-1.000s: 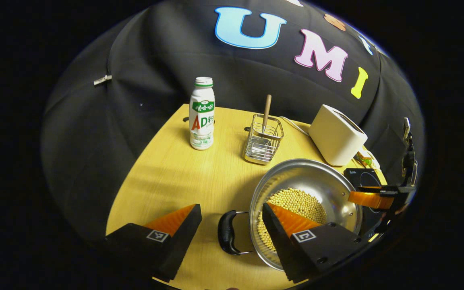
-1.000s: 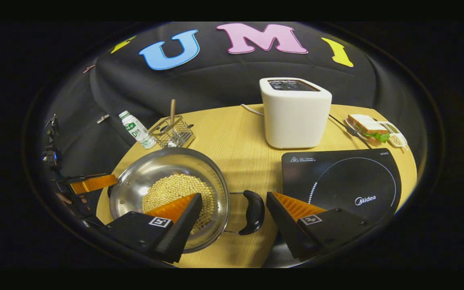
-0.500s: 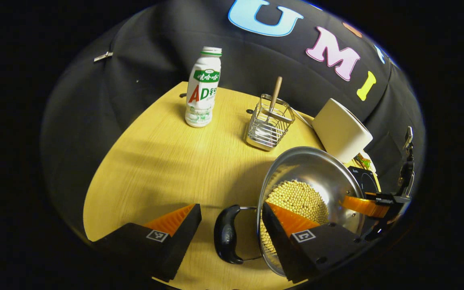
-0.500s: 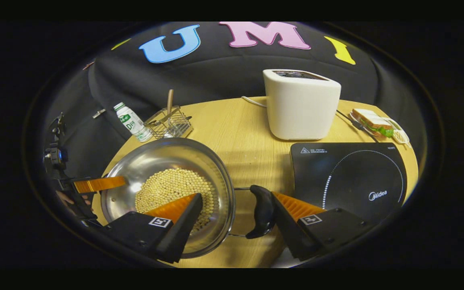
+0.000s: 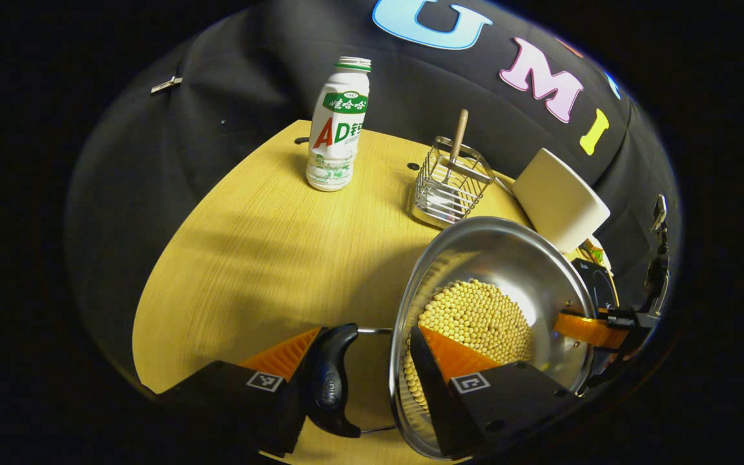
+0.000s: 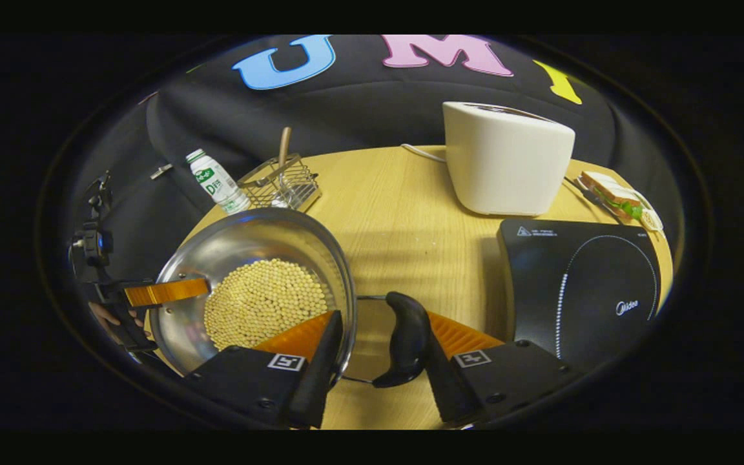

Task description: First push the handle of the pot to place it horizontally, then grasp the pot with both hands and set it on the induction cooktop.

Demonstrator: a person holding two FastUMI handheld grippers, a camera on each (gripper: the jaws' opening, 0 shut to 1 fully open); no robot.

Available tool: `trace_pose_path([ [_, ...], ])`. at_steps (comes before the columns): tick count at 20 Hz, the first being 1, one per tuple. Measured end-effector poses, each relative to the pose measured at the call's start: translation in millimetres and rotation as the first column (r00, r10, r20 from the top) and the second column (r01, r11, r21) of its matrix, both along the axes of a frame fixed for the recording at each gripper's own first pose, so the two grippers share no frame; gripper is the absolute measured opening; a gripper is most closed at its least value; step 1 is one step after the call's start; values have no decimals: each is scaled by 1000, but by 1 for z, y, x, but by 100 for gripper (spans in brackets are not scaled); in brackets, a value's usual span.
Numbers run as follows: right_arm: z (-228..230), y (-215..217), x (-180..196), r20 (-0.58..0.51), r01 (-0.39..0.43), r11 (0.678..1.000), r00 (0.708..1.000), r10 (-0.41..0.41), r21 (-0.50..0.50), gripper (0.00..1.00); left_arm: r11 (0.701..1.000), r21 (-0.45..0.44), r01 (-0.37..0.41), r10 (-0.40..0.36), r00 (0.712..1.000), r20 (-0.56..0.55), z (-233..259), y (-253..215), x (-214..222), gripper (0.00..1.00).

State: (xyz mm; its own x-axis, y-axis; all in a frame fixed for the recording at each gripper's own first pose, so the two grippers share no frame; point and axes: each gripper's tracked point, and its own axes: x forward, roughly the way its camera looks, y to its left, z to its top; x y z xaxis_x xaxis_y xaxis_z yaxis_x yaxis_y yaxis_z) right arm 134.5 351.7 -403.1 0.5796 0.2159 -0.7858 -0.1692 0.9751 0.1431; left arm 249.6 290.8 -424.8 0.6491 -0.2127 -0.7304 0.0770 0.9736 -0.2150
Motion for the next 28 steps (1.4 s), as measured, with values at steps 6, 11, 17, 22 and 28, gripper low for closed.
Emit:
trace_pose_path([
  [6, -10, 3, -5, -42, 10, 1000, 999, -11, -15, 67, 1000, -29, 10, -9, 1000, 6, -2, 3, -2, 68],
  [11, -16, 4, -7, -110, 28, 1000, 994, -27, 9, 66, 999, -36, 8, -8, 1000, 10, -3, 3, -2, 67],
  [17, -13, 3, -5, -112, 41, 999, 993, -39, 12, 66, 1000, -29, -4, 4, 1000, 7, -4, 4, -4, 65],
  [22, -12, 6, -10, -99, 58, 998, 994, -56, 18, 60, 998, -45, -38, 38, 999, 4, -1, 7, -11, 62],
  [28, 8, 11, -22, -69, 27, 999, 997, -26, 21, 60, 997, -47, -59, 60, 998, 18, 13, 12, -34, 62],
])
